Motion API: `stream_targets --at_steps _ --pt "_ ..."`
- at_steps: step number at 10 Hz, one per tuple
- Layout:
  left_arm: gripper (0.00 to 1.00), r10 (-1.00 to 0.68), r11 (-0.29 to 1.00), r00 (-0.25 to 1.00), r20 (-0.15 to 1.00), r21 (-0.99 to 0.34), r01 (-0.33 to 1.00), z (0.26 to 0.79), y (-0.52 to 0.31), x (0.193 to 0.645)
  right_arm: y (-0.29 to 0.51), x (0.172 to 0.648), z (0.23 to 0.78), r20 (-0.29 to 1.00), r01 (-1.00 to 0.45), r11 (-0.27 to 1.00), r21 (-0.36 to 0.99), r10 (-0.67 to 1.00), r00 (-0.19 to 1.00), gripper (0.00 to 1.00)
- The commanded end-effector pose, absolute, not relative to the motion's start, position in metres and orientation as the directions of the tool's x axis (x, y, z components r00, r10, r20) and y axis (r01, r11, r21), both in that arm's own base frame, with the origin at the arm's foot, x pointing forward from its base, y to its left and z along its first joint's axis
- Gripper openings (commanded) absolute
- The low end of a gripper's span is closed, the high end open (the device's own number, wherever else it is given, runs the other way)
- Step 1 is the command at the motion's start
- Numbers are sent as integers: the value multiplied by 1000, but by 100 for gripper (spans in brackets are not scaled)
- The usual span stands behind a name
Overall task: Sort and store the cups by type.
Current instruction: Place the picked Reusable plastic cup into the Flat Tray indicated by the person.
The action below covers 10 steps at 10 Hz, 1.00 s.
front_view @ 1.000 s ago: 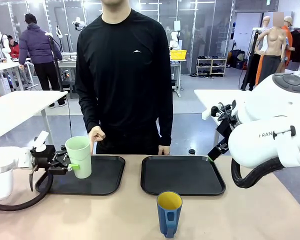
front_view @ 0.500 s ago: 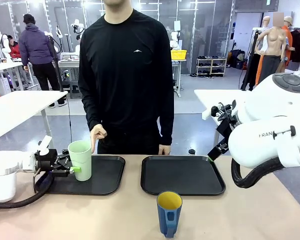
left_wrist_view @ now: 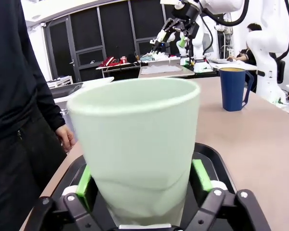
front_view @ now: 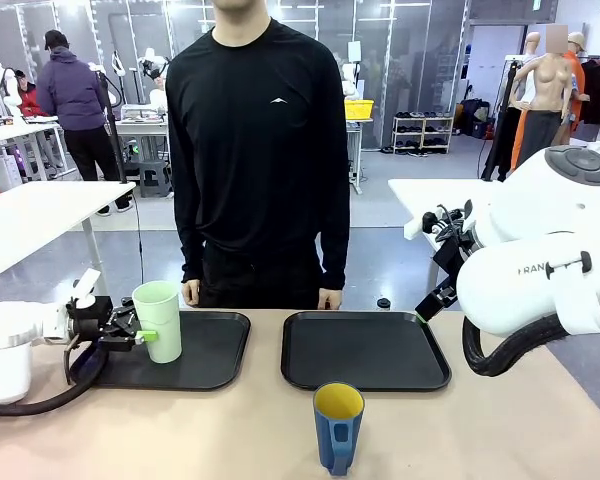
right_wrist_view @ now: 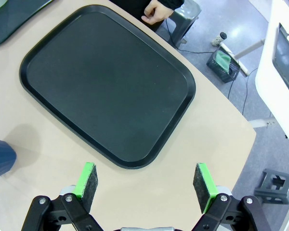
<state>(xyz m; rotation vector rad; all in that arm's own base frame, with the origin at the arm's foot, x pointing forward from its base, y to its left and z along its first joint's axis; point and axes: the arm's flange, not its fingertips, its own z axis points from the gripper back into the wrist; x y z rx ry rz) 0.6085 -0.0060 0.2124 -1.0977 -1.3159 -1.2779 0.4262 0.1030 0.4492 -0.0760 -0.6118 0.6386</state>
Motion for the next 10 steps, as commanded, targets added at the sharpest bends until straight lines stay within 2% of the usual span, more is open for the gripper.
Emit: stream_targets --at_steps 1,4,10 --pt "100 -10 16 -118 993 118 993 182 4 617 102 427 450 512 -536 807 -248 579 635 100" --pt "100 -17 39 -123 992 124 992 182 12 613 102 427 450 512 -536 807 -248 579 635 100" --pt "100 -152 79 -75 985 88 993 196 51 584 102 427 450 512 -536 807 -248 579 635 100"
